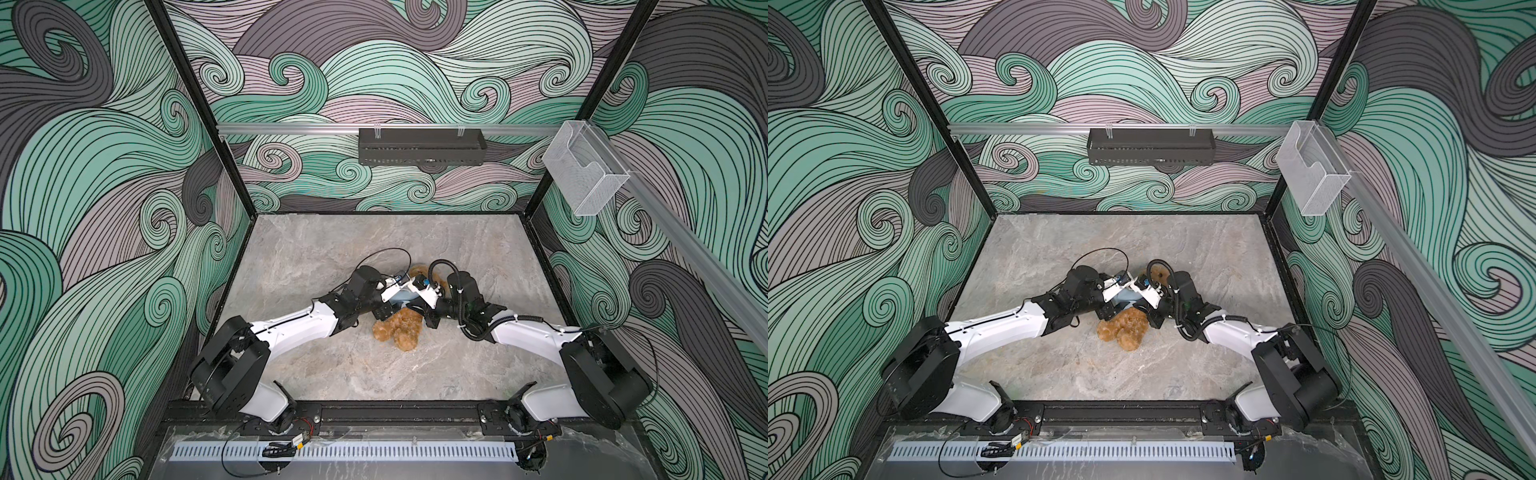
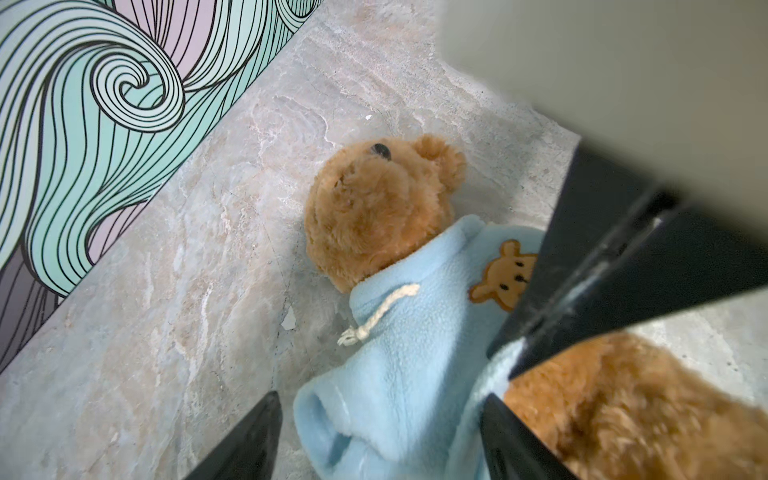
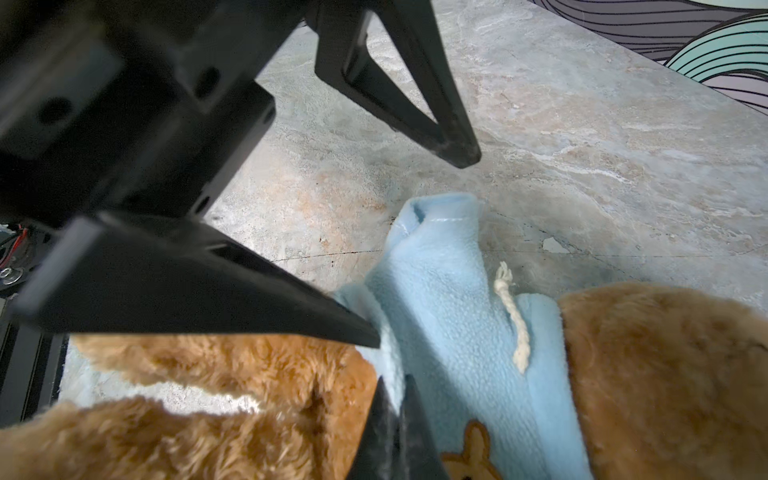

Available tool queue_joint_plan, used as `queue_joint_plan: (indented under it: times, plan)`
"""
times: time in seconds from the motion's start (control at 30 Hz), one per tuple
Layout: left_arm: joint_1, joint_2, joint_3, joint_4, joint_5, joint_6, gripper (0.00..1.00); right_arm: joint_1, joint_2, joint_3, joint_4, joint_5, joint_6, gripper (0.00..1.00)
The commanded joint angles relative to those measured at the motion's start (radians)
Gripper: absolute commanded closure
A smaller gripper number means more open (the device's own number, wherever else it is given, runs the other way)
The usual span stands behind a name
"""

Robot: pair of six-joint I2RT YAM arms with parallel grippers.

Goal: Dress the teddy bear

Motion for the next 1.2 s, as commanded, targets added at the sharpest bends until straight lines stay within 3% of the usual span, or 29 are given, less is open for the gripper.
queue_joint_plan:
  times: [0.0,0.53,0.6,0.73,0.93,1.03,1.17]
  plan:
    - [-0.022,-0.023,-0.010,-0.074,0.039,0.127,0.24,-0.003,-0.008,0.052,0.049,-0.044,-0.019,1.00]
    - [-0.021,0.026,0.064,-0.156,0.233,0.249,0.22,-0.012,0.014,0.121,0.026,-0.073,0.005,1.00]
    - [-0.019,0.038,0.067,-0.154,0.216,0.262,0.22,-0.016,0.012,0.119,0.039,-0.100,0.012,1.00]
    - [0.000,0.058,0.054,-0.061,0.156,0.220,0.24,-0.018,0.009,0.102,0.067,-0.139,0.017,1.00]
    - [0.048,0.047,0.049,0.000,0.206,0.126,0.31,-0.024,-0.005,0.060,0.085,-0.157,0.005,1.00]
    - [0.067,0.032,0.046,0.018,0.274,0.088,0.31,-0.026,-0.006,0.055,0.057,-0.146,-0.015,1.00]
    - [0.073,0.037,0.059,-0.007,0.267,0.092,0.30,-0.028,-0.005,0.051,0.057,-0.150,-0.016,1.00]
